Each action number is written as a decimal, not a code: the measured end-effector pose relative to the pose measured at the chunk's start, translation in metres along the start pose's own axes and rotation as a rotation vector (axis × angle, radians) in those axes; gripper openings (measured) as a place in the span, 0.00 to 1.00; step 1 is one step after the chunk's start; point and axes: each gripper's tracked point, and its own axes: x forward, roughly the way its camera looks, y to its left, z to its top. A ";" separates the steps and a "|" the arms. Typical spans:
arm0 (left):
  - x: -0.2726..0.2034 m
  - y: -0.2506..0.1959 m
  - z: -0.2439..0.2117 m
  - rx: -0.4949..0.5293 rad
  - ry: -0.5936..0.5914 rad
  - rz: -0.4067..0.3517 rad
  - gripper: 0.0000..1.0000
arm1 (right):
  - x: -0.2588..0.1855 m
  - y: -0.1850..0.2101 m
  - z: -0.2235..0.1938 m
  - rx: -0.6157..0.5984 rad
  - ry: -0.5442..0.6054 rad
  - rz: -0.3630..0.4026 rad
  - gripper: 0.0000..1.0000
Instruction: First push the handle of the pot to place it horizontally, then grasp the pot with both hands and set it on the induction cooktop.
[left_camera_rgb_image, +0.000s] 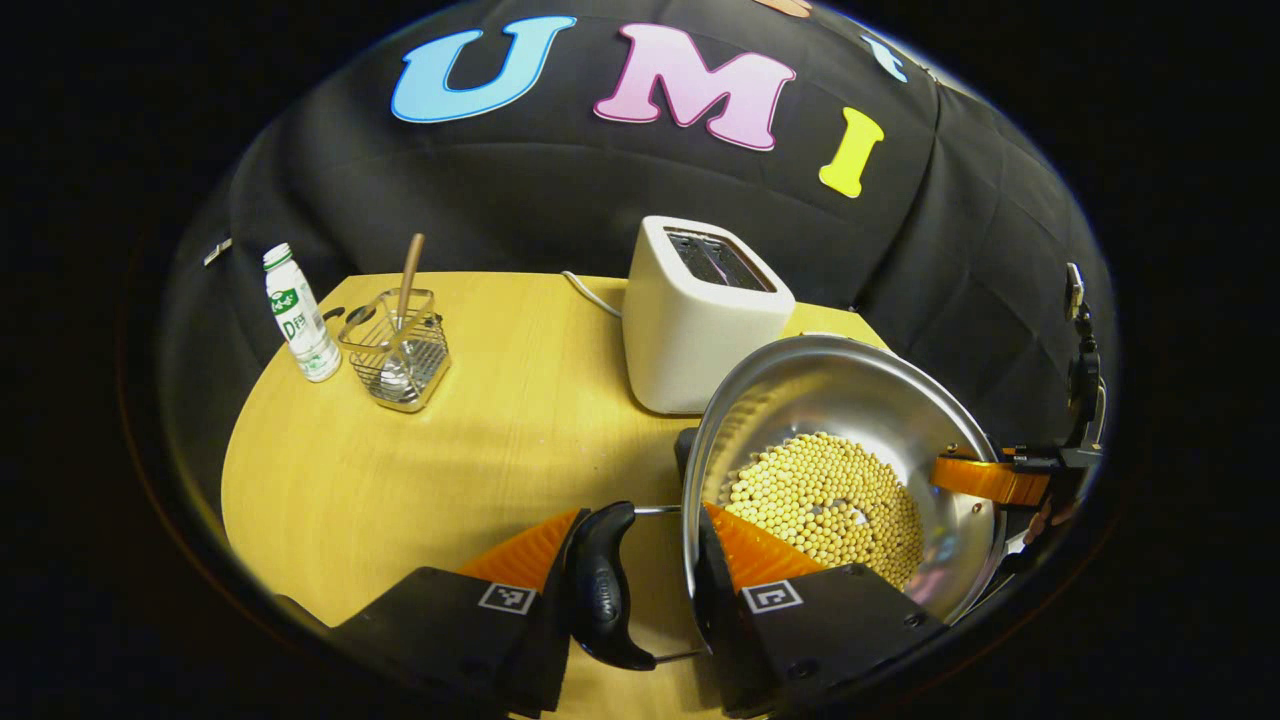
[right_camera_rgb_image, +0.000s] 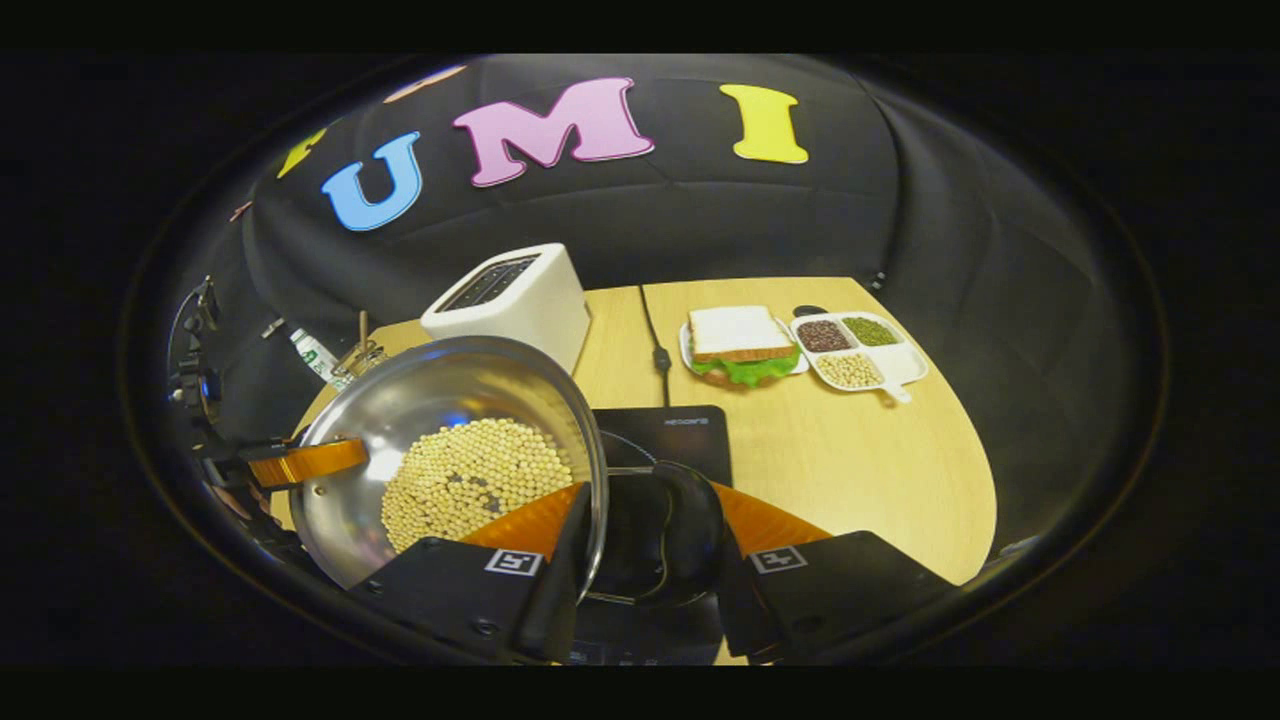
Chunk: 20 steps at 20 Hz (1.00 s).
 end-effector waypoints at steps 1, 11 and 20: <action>0.004 -0.006 -0.001 0.003 0.001 0.000 0.60 | 0.001 -0.007 -0.001 0.002 0.003 -0.002 0.60; 0.029 -0.032 -0.011 0.010 0.009 0.005 0.60 | 0.018 -0.044 -0.009 0.018 0.032 -0.020 0.60; 0.037 -0.030 -0.015 0.002 -0.003 0.005 0.60 | 0.029 -0.048 -0.014 0.028 0.035 -0.004 0.60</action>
